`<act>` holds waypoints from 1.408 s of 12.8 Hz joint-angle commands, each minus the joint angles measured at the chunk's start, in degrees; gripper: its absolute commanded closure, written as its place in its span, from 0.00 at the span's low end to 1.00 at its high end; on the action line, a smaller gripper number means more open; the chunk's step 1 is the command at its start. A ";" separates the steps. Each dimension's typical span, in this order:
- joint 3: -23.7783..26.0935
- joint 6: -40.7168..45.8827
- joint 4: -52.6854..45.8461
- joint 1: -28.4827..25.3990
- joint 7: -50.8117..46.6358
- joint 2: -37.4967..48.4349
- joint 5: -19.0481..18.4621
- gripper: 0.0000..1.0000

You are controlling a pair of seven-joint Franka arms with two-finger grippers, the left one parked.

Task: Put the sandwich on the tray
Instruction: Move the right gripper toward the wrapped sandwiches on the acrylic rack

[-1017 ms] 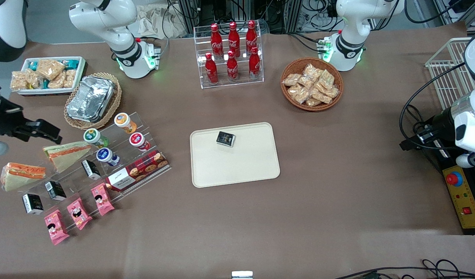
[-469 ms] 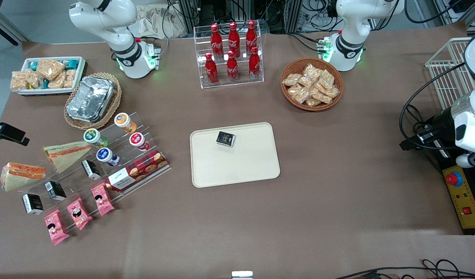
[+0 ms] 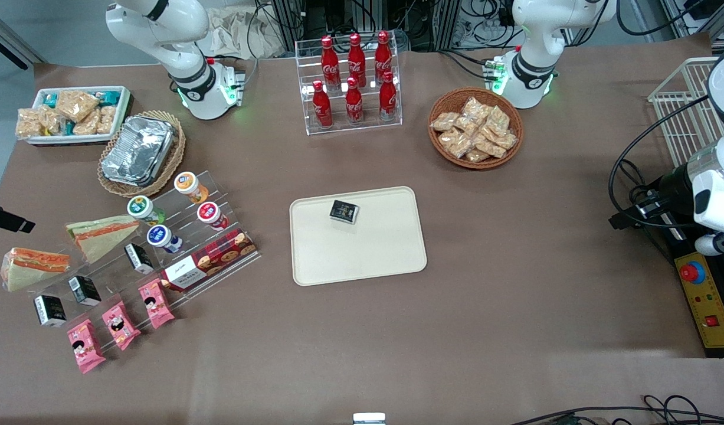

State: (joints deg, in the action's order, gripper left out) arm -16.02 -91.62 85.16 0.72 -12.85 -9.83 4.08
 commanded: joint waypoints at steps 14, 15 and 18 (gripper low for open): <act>0.11 -4.78 -0.26 4.91 -12.72 -4.84 -2.13 0.03; 0.12 -6.27 -0.26 5.87 -12.46 -5.89 -2.58 0.03; 0.12 -11.99 -0.26 7.90 -10.62 -9.50 -3.20 0.03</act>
State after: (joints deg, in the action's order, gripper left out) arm -16.15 -101.19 85.60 7.65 -24.52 -17.29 2.04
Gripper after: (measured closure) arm 0.031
